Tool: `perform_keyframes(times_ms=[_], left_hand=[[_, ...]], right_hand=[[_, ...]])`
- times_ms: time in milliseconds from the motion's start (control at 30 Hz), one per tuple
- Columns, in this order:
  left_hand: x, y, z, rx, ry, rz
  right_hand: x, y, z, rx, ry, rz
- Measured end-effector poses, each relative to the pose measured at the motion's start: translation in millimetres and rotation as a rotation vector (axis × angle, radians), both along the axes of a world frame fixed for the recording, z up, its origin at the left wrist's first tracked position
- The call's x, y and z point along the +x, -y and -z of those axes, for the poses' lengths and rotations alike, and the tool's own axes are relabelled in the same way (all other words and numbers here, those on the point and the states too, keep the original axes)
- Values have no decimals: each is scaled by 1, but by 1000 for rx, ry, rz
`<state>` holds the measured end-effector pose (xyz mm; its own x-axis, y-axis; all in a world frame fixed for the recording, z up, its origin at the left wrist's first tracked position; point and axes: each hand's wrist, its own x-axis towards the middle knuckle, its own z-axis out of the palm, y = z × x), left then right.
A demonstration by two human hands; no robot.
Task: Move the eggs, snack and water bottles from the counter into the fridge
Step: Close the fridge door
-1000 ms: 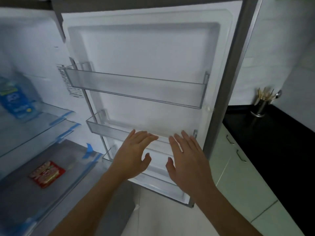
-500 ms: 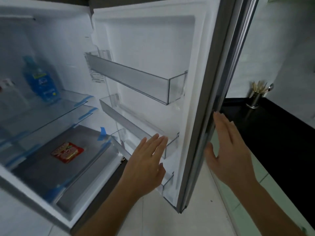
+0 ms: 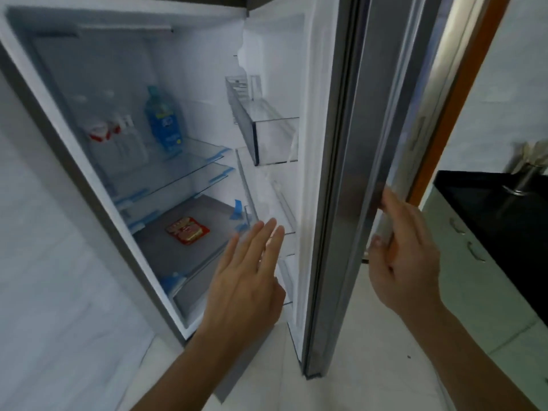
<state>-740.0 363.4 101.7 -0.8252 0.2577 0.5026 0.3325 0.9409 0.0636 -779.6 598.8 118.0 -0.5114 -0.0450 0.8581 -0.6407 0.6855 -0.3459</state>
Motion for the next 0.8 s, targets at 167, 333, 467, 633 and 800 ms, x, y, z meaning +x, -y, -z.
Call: perform_keyframes(times_ms=[167,333,467,633,800], left_hand=[[23,16,-13,14,-49,-144],[28,21,-24,98,-161,-317],[22,19,-28,140,-289,-458],[7,4,-39,12,-428,-591],[-10,17,-46,-188,-258,-797]], right_hand=[[-17,37,-5,10,-86,-264],[-65,74,6,80,-31,-518],[-102,104,3,182,17,-659],[-134,136,-4,404,-2,-717],[-153,163,-2,526,-35,-720]])
